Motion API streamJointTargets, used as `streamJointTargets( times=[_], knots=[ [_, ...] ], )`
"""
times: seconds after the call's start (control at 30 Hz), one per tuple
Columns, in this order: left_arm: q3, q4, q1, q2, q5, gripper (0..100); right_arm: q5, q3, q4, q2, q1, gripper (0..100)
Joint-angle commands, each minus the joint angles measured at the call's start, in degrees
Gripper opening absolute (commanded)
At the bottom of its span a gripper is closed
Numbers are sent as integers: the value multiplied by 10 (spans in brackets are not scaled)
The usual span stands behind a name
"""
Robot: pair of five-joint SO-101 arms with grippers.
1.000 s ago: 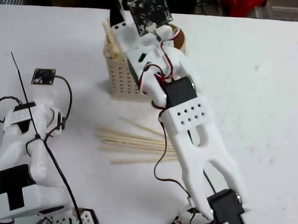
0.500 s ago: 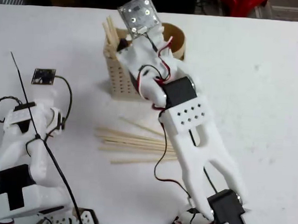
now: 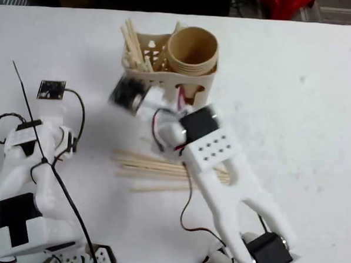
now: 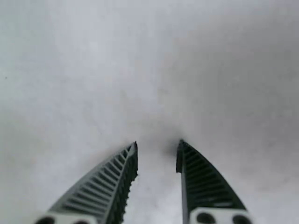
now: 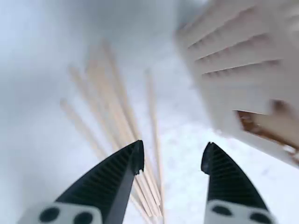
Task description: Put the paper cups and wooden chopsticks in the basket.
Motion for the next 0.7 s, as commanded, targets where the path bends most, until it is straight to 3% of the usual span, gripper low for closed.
streamJointTargets(
  times=[0.0, 0.2, 0.43, 0.67],
  knots=[
    [-4, -9, 6, 1, -4, 151, 62, 131, -106, -22, -16, 201],
    [-4, -9, 6, 1, -4, 151, 63, 226, -231, -19, -6, 201],
    [-4, -9, 6, 1, -4, 151, 61, 202, -278, 102, -2, 201],
    [-4, -9, 6, 1, -5, 151, 58, 113, -279, 229, 52, 201]
  ],
)
